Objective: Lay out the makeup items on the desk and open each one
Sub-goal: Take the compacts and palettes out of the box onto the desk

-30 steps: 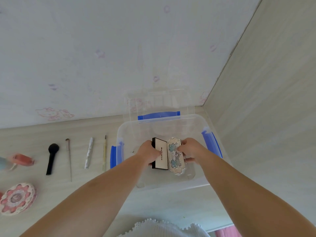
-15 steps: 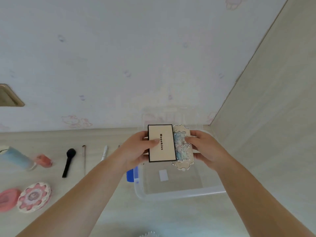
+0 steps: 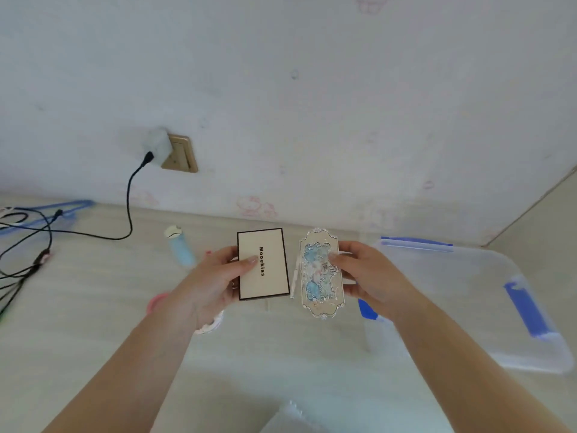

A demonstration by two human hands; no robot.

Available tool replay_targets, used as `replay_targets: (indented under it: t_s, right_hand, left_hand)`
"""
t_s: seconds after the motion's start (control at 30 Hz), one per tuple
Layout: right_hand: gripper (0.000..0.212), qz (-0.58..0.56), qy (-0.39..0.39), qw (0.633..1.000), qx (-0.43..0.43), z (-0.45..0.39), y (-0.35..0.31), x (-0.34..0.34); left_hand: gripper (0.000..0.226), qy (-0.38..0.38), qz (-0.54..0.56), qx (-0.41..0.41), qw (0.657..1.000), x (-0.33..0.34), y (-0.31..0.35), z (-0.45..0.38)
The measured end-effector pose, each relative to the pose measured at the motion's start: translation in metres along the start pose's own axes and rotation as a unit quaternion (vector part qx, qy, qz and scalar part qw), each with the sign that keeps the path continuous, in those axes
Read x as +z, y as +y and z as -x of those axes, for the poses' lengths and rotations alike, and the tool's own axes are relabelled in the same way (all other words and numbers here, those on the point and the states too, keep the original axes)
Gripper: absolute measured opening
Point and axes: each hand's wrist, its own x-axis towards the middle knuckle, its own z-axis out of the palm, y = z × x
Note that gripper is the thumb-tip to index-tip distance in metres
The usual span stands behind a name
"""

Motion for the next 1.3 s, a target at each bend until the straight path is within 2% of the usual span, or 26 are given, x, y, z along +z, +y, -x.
replay_targets:
  t_s: [0.2,0.37,0.5,0.73,1.0,1.1,1.2,1.23,1.3]
  right_hand:
    - [0.021,0.021,0.016,0.997,0.068,-0.016,0.055,0.058]
    - [0.022,0.037,0.059,0.986,0.15,-0.012,0.113,0.068]
    - [0.022,0.033,0.115,0.976,0.184,-0.008,0.139,0.063]
    - [0.022,0.028,0.156,0.97,0.186,-0.019,0.148,0.064]
    - [0.027,0.04,0.141,0.969,0.199,-0.038,0.146,0.066]
    - [0.039,0.09,0.145,0.968,0.183,-0.042,0.148,0.067]
    - [0.073,0.23,0.12,0.955,0.144,-0.044,0.149,0.068]
    - [0.083,0.278,0.111,0.945,0.135,-0.045,0.15,0.068]
    - [0.089,0.336,0.102,0.929,0.12,-0.046,0.149,0.07]
  left_hand:
    - [0.021,0.074,-0.028,-0.066,0.995,-0.076,-0.044,0.014]
    - [0.022,0.054,-0.038,-0.134,0.989,-0.086,-0.089,0.011]
    - [0.028,0.04,-0.064,-0.171,0.982,-0.079,-0.114,0.003]
    - [0.027,0.067,-0.139,-0.153,0.976,-0.066,-0.129,-0.014]
    - [0.023,0.13,-0.17,-0.109,0.971,-0.052,-0.131,-0.031]
    - [0.038,0.135,-0.217,-0.086,0.963,-0.046,-0.132,-0.032]
    - [0.081,0.115,-0.332,-0.046,0.935,-0.044,-0.135,-0.034]
    - [0.088,0.111,-0.368,-0.035,0.922,-0.041,-0.136,-0.034]
    - [0.091,0.111,-0.411,-0.02,0.904,-0.036,-0.135,-0.033]
